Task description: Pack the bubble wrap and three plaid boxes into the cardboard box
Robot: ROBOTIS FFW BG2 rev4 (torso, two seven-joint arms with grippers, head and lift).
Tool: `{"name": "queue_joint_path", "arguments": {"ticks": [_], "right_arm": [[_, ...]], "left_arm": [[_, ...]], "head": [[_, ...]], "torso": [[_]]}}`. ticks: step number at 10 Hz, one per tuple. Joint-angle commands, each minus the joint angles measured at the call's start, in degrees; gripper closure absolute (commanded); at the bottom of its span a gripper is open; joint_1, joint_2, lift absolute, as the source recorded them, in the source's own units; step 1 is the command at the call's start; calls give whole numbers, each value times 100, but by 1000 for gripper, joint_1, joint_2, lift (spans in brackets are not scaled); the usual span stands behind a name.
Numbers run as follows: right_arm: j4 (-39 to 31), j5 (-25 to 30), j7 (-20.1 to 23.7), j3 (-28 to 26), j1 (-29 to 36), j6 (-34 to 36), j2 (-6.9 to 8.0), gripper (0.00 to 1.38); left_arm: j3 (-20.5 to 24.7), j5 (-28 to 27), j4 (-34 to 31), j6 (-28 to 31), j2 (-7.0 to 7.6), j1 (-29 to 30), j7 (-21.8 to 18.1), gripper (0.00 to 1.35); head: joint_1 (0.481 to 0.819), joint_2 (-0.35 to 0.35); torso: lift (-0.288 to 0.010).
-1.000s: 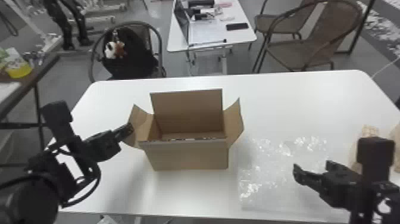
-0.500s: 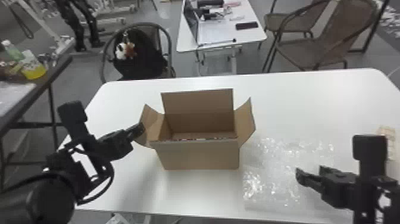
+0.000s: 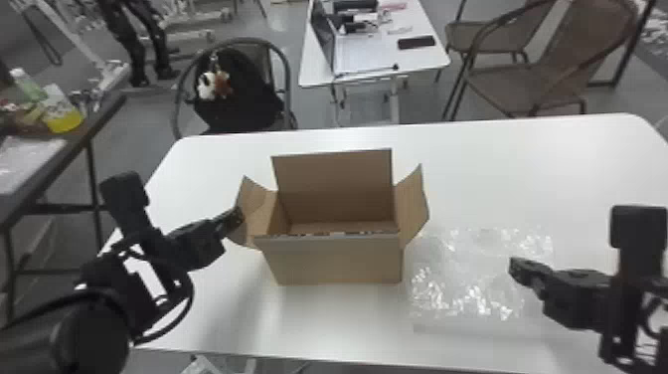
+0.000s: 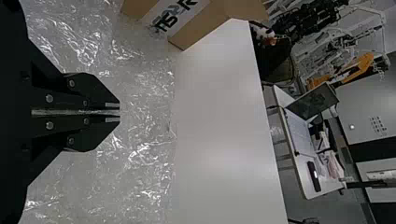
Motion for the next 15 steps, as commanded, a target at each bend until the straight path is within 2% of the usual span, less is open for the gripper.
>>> {"name": "queue_joint_path", "arguments": {"ticks": [1,3,5,6,8,9,11,12,13,14,15], "right_arm": [[-70,-314,-3,-181,-20,215,-9,1289],[-439,-798,120,-761,-275,918,-53,1289],[-1177,-912,120,-1438,-776,1621,-115,1289],[-1362,-1378,-21,-1667,-1075,1709,-273,1291],[-1722,-1765,-399,-1746,-1681,1691,-502,1291],[-1661,-1932,-408,-1667,-1874,1507,-537,1291],[-1098,-2204,-408,-691,-2393,909,-352,1291],[-843,-2151,-408,-208,-2657,689,-203,1291],[-342,-2002,-232,320,-2920,320,52,1291],[264,-2072,102,610,-3140,276,351,1291],[633,-2626,137,926,-3254,223,386,1291]], "left_arm": [[3,22,-2,-13,-24,11,6,1219],[12,39,-2,-48,-24,20,33,1219],[-15,75,-2,-127,-24,37,103,1219],[-41,127,-2,-180,-24,46,191,1219],[-94,127,-2,-65,-24,20,296,1219],[-191,101,-2,-30,-24,-33,367,1219],[-261,66,7,5,-24,-86,419,1219],[-331,31,7,31,-24,-130,437,1219],[-410,4,7,40,-24,-165,498,1219],[-507,-40,24,75,-24,-209,534,1219],[-586,-66,51,110,-24,-262,542,1219]], "head": [[695,214],[695,209],[695,182],[695,168],[695,131],[669,125],[621,143],[614,160],[598,204],[585,243],[581,281]], "torso": [[-148],[-148],[-148],[-148],[-148],[-148],[-148],[-148],[-148],[-148],[-148]]}}
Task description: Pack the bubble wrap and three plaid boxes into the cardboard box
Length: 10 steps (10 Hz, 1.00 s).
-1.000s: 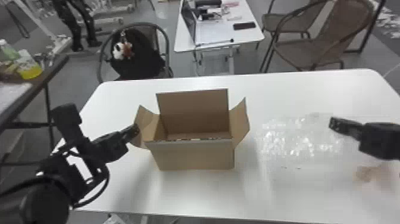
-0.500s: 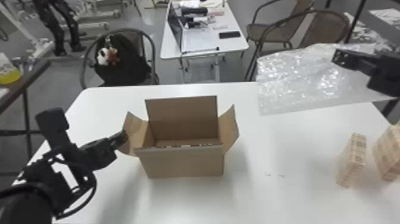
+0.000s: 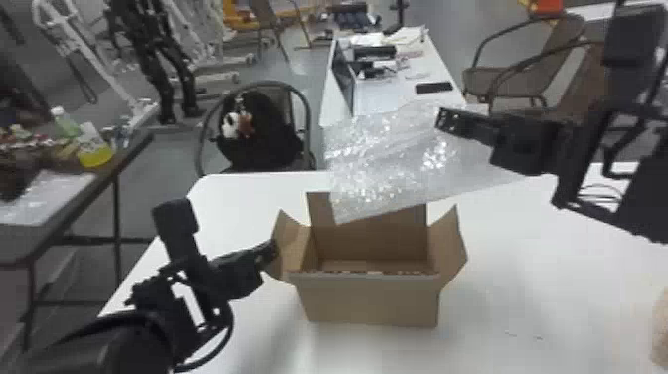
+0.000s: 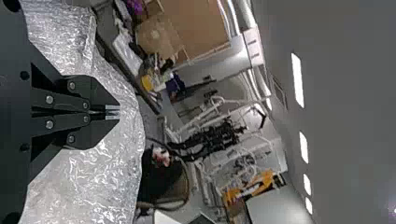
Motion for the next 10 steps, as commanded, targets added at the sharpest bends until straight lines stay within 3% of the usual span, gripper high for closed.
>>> {"name": "queue_joint_path", "arguments": {"ticks": [1,2,3,6,10], "right_arm": [[334,-636,-251,415,-133,-54,55,1291],[510,-1480,-752,617,-27,-177,81,1291],[607,-1866,-1007,749,25,-230,64,1291],[334,-2473,-2211,749,720,-1109,-138,1291],[791,-2640,-2326,810,1098,-1909,-103,1291]], "left_arm": [[-81,-22,16,30,-24,-33,47,1219],[-90,-22,16,39,-24,-42,82,1219],[-99,-13,16,57,-24,-51,108,1219],[-72,75,16,57,-24,-24,179,1219],[-90,119,16,39,-24,-7,196,1219]], "head": [[586,312],[589,324],[598,346],[625,350],[655,324]], "torso": [[-148],[-148],[-148],[-148],[-148]]}}
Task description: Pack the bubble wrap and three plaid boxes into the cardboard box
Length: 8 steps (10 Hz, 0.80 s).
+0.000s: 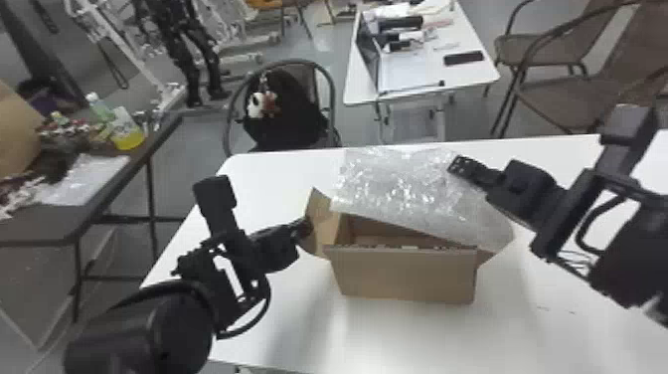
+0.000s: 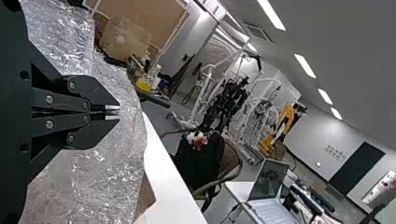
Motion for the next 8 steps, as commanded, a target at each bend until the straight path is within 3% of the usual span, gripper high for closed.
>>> {"name": "queue_joint_path", "arguments": {"ticks": [1,2,3,4,5,6,8], "right_arm": [[310,-182,0,77,20,-82,56,1291],[503,-341,9,77,2,111,117,1285],[521,-261,71,68,-68,269,126,1013],[626,-121,422,-81,-209,665,196,489],[486,451,862,-283,-288,946,293,125],[-24,1285,1213,-688,-411,1368,354,28],[-797,2217,1705,-1277,-420,1825,267,117]], "left_arm": [[0,4,0,-2,-24,7,0,1219],[0,4,0,-2,-24,16,0,1219],[9,4,0,-2,-24,25,0,1219],[9,4,0,-10,-24,25,0,1219],[17,22,0,-19,-24,25,0,1219],[44,48,0,-54,-24,42,0,1219],[79,101,-9,-98,-24,77,0,1219]], "head": [[658,322],[666,320],[676,326],[683,334],[680,343],[675,346],[637,320]], "torso": [[-148],[-148],[-148],[-148],[-148],[-148],[-148]]}}
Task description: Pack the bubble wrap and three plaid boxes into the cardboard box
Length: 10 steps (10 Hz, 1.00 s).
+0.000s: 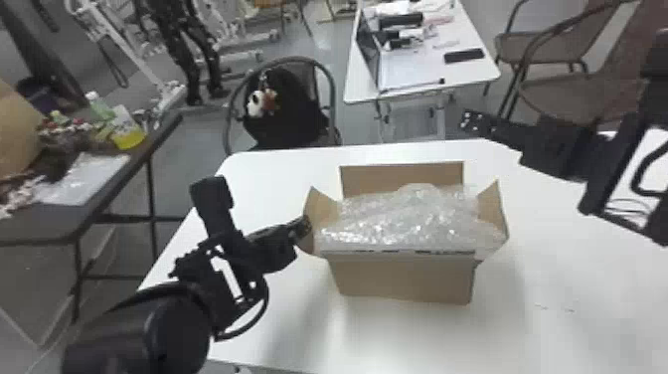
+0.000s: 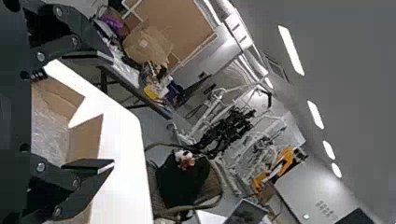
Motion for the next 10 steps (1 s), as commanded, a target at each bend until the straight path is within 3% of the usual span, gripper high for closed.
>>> {"name": "queue_joint_path", "arguments": {"ticks": [1,3,5,8,10], "right_arm": [[-587,722,233,-458,189,92,-165,119],[-1615,2454,505,-986,1024,-435,-305,119],[-2204,3632,444,-1390,2518,-1402,-33,121],[-1607,4036,119,-1460,4302,-4144,275,121],[-956,4326,-110,-1381,4706,-5269,503,121]], "left_arm": [[40,34,0,-62,-24,49,0,1219],[58,60,0,-115,-24,75,0,1219],[119,113,0,-185,-24,154,0,1219],[269,210,0,-291,-24,339,-9,1219],[304,245,0,-309,-24,400,-9,1219]], "head": [[621,294],[615,247],[627,154],[695,89],[695,51]], "torso": [[-148],[-148],[-148],[-148],[-148]]}}
